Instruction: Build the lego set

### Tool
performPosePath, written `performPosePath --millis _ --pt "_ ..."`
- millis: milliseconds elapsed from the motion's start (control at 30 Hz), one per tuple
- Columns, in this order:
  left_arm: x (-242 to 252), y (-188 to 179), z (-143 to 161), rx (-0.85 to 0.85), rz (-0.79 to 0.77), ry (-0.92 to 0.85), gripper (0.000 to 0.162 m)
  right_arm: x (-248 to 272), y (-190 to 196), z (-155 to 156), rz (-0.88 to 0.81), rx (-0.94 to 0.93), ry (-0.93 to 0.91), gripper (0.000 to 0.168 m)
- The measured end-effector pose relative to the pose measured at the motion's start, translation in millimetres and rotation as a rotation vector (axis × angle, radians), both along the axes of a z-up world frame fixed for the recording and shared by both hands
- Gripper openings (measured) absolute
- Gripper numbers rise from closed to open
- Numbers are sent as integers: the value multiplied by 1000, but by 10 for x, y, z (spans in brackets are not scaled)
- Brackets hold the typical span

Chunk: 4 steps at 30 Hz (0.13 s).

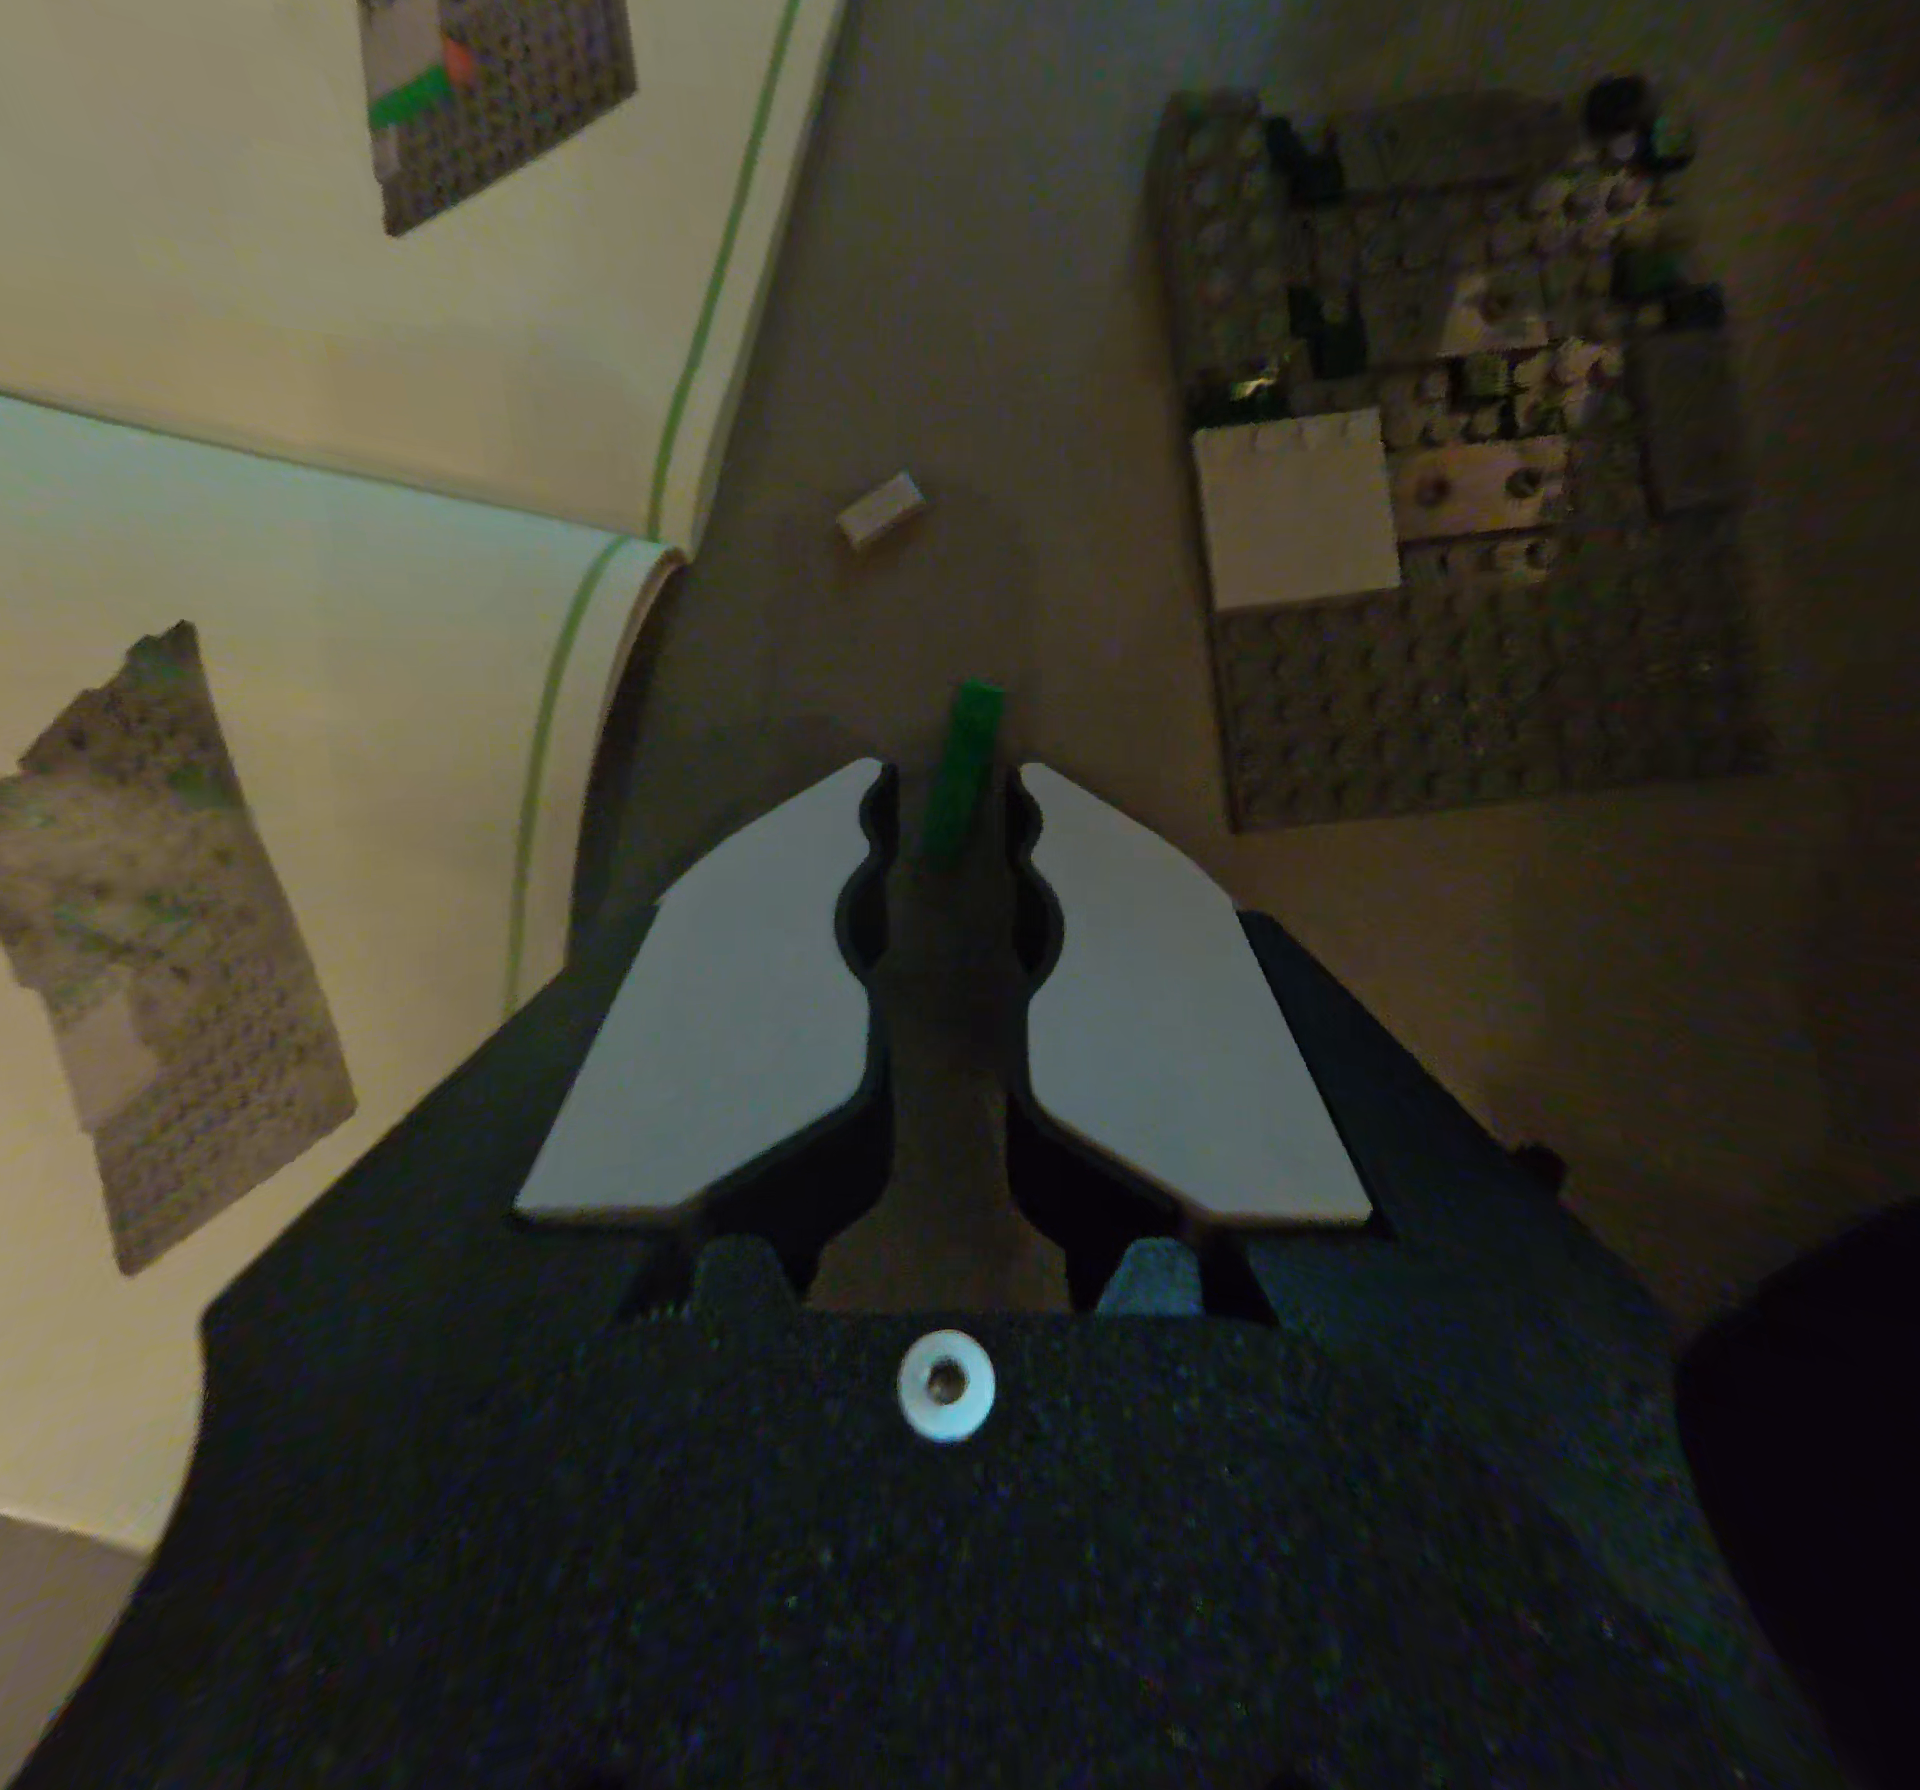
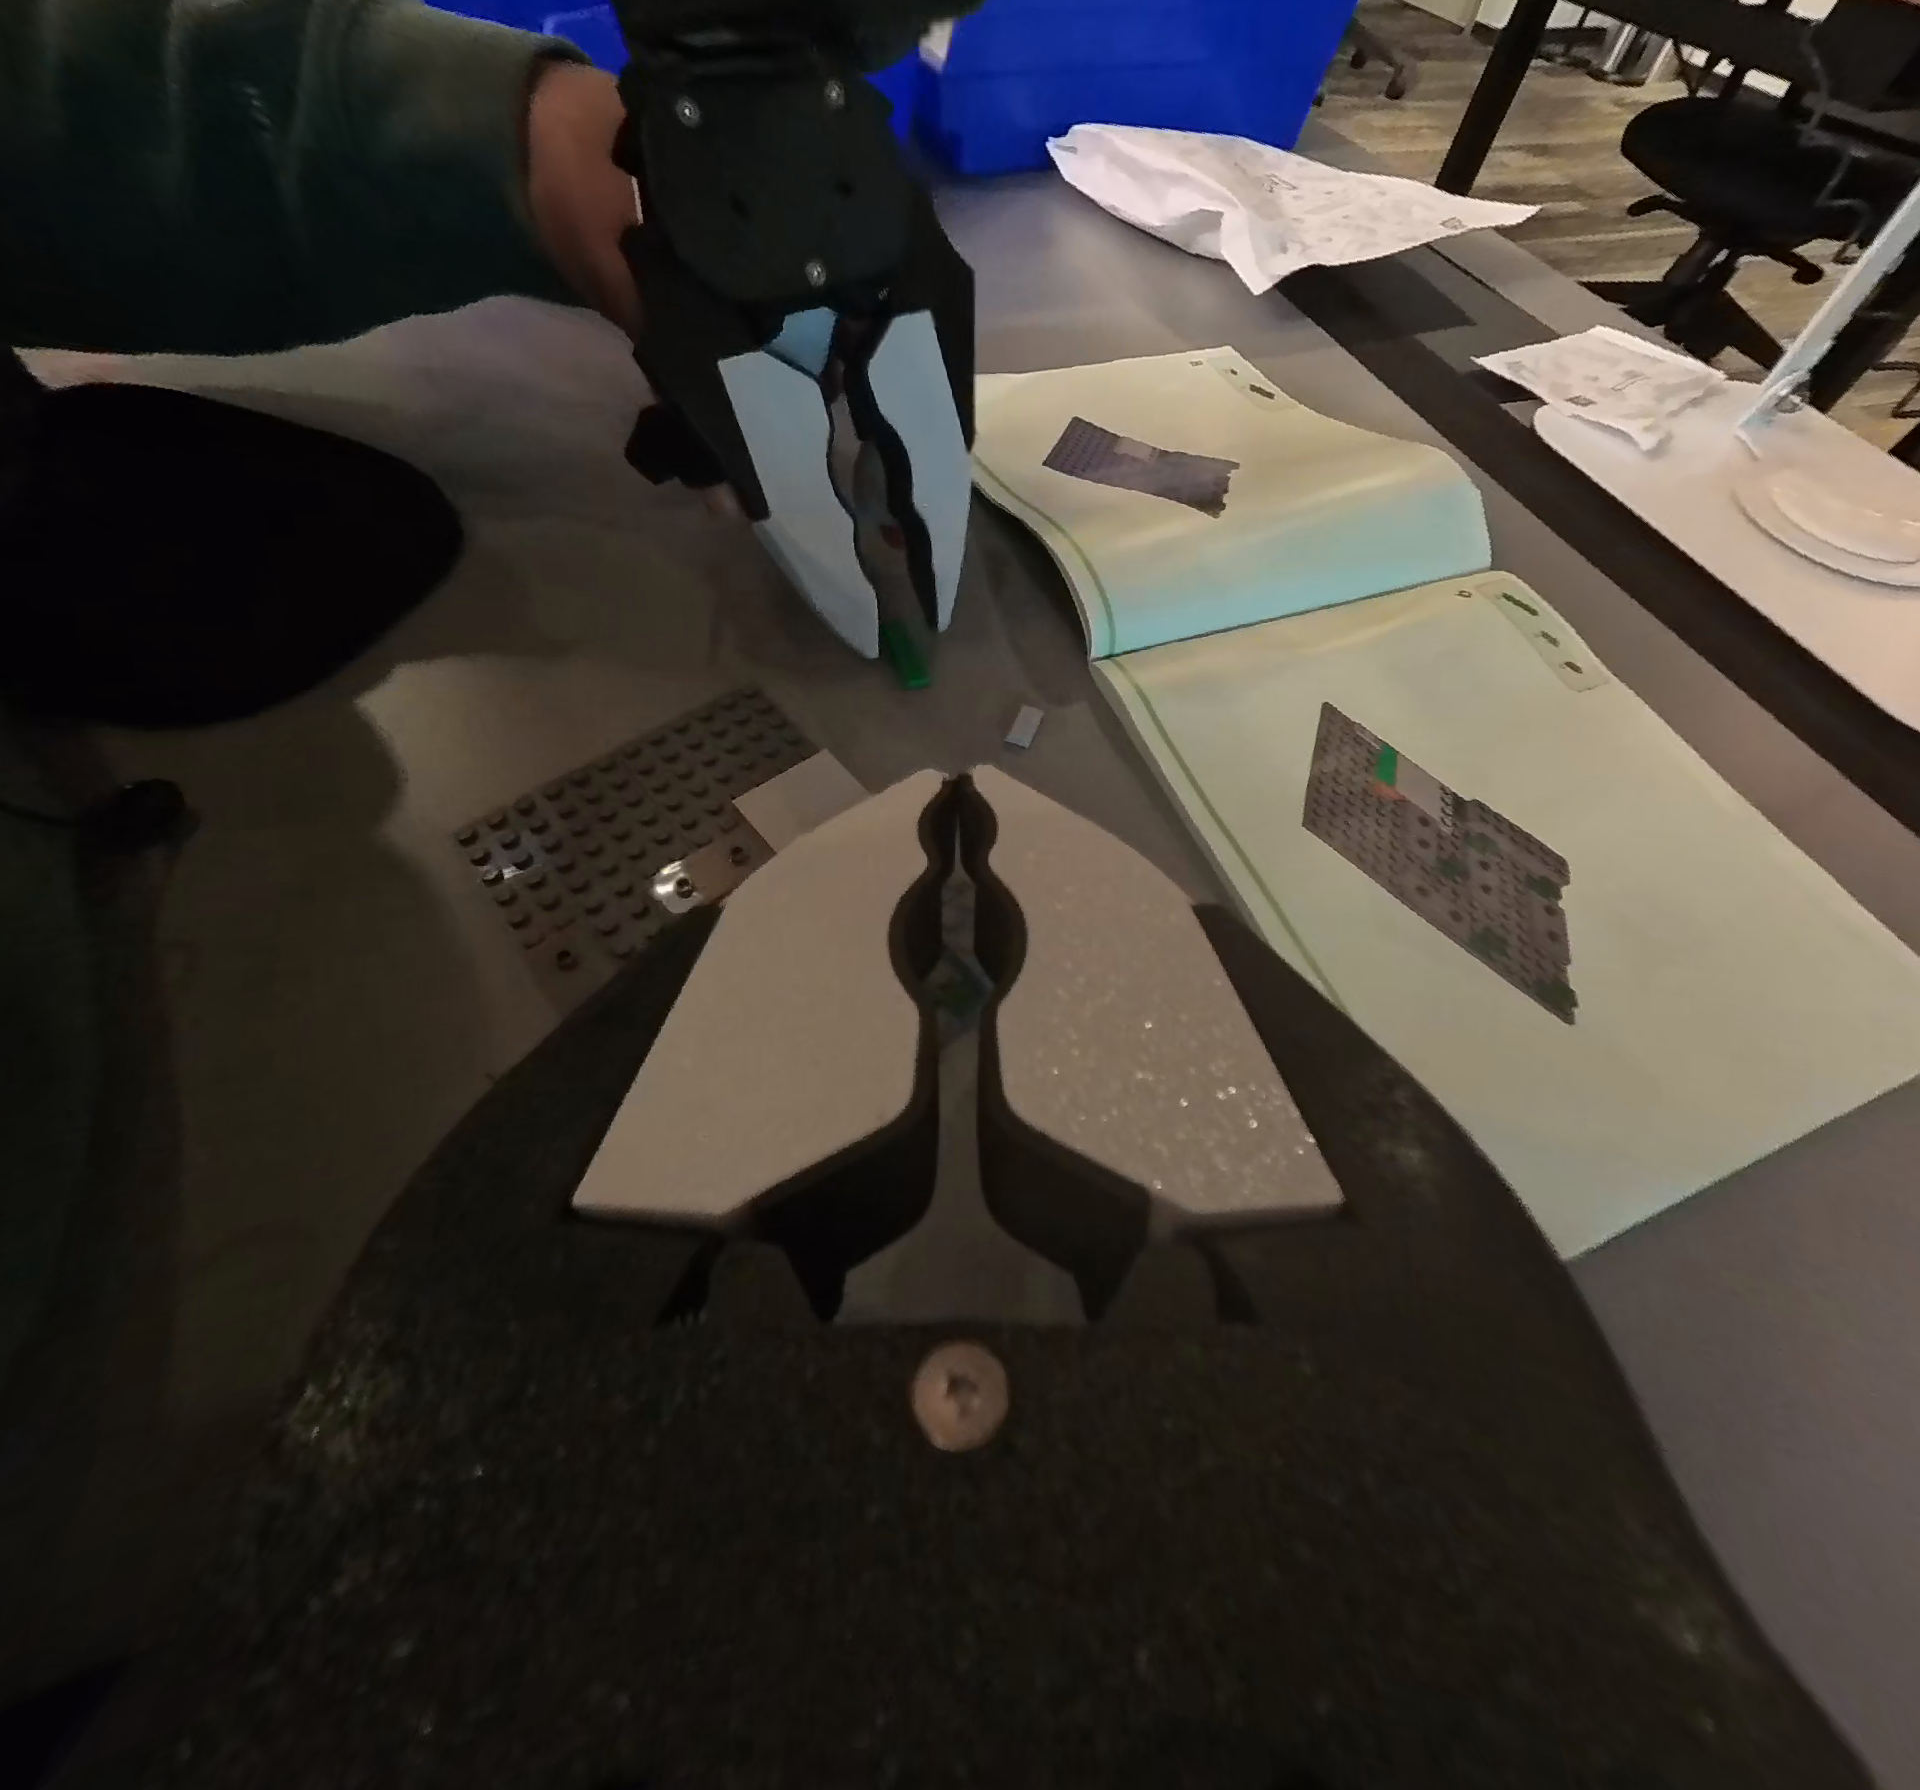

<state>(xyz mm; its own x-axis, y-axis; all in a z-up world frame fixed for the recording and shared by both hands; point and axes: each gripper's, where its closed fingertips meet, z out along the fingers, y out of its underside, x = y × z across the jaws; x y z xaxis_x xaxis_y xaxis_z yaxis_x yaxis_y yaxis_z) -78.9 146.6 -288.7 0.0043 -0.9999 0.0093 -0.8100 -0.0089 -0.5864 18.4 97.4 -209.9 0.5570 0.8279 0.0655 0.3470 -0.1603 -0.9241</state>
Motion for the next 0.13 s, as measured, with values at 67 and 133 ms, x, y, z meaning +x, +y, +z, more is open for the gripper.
performPosePath --millis 67,133 --pt "27 -19 0 -25 -15 -10 17 12 4 10 -8 6 -2 0" --pt "29 -24 -1 -36 -21 -7 8 19 9 17 -11 5 3 0"
